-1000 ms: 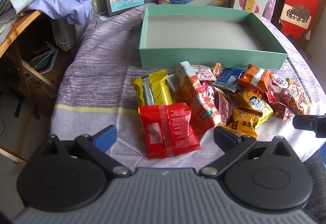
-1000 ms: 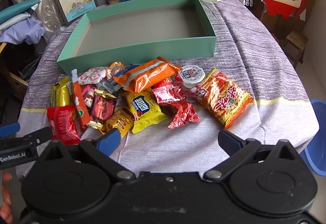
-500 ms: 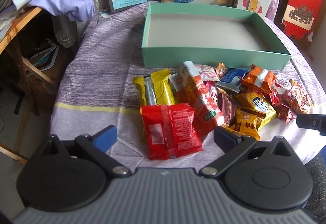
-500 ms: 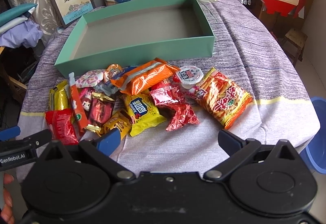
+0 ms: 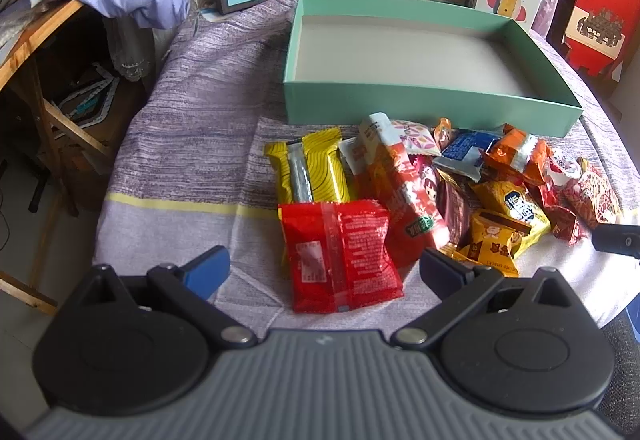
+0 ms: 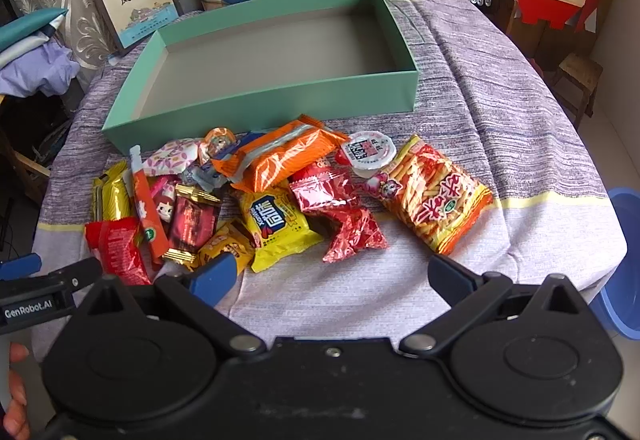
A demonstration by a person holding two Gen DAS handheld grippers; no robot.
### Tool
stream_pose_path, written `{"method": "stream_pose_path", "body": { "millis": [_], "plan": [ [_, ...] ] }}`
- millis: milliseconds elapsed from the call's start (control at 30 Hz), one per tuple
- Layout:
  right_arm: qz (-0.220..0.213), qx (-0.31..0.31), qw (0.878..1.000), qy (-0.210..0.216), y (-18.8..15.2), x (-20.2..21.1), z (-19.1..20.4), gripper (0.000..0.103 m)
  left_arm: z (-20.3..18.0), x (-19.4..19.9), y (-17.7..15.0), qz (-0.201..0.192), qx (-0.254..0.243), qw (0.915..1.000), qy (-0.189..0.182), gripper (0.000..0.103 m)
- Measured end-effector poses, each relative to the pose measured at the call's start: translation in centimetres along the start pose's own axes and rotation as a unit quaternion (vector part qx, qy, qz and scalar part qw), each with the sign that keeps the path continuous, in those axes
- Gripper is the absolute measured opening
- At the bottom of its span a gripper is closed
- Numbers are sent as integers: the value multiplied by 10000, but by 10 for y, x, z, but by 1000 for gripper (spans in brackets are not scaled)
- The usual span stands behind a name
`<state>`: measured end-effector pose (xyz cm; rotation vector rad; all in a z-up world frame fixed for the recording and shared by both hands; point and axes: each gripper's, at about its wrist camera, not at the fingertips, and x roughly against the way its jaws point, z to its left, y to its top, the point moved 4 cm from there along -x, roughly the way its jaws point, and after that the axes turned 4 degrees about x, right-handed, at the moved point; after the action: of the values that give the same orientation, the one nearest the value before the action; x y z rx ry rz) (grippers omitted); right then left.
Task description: Organize snacks
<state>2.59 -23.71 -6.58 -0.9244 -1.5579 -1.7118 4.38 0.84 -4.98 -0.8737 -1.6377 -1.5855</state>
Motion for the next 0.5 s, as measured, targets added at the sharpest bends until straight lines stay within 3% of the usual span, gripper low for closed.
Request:
{"method": "stream_pose_path", "body": {
  "millis": [267, 333, 500],
  "plan": [
    [-47, 21, 9998, 215, 0, -12, 1, 103, 13, -20, -1, 212, 182, 9996, 56, 103],
    [-168, 62, 9995, 254, 0, -13, 0, 103, 20, -29, -4, 340, 354, 9988, 1, 103],
    [-7, -42, 9995, 325, -2, -24, -5, 103, 21, -46, -8, 572, 538, 9968, -161, 103]
  ]
}}
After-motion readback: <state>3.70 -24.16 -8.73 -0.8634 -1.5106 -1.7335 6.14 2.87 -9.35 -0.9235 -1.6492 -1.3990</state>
